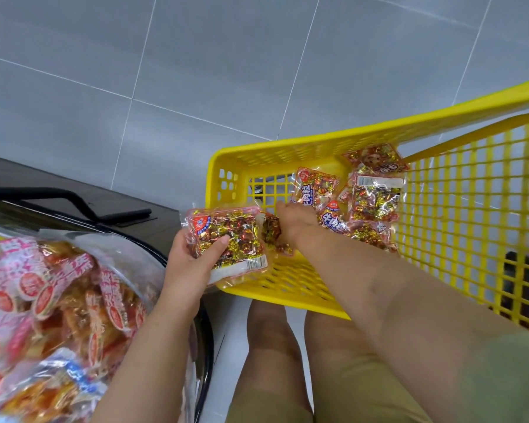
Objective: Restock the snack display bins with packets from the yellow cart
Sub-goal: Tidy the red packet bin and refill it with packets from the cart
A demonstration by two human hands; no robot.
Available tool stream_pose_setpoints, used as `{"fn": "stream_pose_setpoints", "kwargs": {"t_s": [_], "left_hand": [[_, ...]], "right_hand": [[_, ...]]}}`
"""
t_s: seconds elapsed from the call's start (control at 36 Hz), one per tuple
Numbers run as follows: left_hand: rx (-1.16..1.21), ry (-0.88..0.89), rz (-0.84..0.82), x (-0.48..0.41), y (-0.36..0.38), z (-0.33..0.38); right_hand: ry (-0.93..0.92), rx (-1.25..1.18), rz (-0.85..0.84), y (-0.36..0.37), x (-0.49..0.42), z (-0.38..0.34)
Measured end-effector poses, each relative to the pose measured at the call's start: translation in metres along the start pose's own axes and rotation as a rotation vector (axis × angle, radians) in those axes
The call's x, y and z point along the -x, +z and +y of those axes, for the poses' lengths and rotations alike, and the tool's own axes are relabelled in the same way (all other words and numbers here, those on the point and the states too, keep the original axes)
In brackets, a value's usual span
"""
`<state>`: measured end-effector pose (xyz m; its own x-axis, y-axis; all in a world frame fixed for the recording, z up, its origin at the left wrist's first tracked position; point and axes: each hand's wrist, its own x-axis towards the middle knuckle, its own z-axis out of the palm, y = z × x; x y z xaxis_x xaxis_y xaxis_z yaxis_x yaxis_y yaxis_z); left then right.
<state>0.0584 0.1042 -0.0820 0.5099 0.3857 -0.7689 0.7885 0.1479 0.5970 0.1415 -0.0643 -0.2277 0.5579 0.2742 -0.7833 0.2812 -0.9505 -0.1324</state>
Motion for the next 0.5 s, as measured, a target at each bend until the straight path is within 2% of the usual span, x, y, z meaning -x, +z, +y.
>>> {"fn": "stream_pose_setpoints", "kwargs": {"t_s": [0.11,0.19,0.36,0.5], "left_hand": [[0.022,-0.010,0.004,0.001,0.001,0.002],[0.040,-0.022,0.000,0.001,0.003,0.005],[0.079,-0.043,0.000,0.016,-0.001,0.018],[0.154,-0.040,0.022,0.044,-0.012,0.033]], "right_hand": [[0.021,-0.094,-0.089,-0.015,0.011,0.009],[0.033,-0.392,-0.096,-0.030,0.031,0.024],[0.151,-1.056,0.090,-0.062,0.100,0.050],[0.062,-1.319,0.087,-0.086,0.161,0.052]]}}
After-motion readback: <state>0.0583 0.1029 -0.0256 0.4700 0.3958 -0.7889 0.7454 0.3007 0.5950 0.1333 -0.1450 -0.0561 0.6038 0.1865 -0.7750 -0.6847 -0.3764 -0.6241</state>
